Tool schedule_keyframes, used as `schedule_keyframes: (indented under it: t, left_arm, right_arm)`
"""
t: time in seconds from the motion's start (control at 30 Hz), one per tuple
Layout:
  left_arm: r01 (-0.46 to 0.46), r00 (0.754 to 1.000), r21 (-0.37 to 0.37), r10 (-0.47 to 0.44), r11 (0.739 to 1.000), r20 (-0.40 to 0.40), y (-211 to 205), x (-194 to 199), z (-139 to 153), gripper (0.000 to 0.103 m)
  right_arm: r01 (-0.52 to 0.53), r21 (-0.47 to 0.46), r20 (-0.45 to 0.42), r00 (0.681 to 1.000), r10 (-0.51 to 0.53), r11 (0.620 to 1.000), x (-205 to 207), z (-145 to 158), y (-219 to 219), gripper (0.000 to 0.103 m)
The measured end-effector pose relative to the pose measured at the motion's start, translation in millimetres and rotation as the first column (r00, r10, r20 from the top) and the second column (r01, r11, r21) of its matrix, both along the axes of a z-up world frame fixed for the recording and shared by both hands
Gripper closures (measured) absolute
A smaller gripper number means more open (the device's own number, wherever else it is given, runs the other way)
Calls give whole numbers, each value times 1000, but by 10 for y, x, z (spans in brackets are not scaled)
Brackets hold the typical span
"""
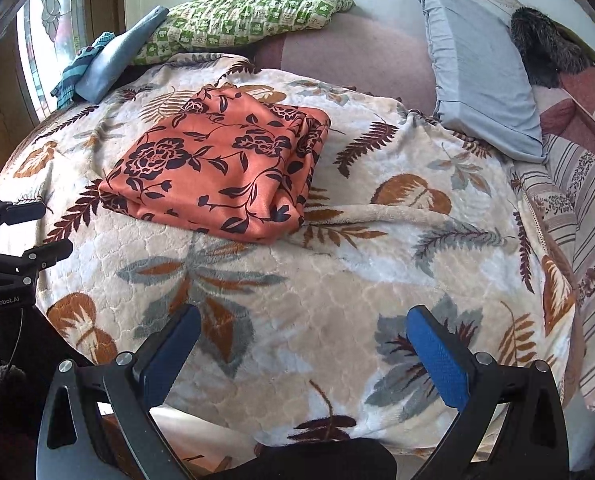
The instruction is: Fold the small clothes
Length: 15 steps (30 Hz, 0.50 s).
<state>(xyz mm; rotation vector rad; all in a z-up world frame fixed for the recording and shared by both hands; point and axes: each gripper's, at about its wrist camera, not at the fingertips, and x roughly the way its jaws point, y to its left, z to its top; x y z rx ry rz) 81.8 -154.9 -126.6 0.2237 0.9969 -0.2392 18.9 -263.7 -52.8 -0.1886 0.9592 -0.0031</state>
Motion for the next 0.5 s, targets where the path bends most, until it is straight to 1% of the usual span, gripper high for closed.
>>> schedule_keyframes:
  t: [0.23, 0.5]
  left_arm:
    - [-5, 999, -12, 5, 1000, 33, -5, -38, 64, 32]
    - [2, 1000, -44, -1, 999, 21, -17, -14, 114, 32]
  right_arm:
    - [33, 22, -5, 999, -33, 999, -4, -27, -83, 0]
    - [40, 38, 8, 999, -41, 998, -12, -16, -104, 0]
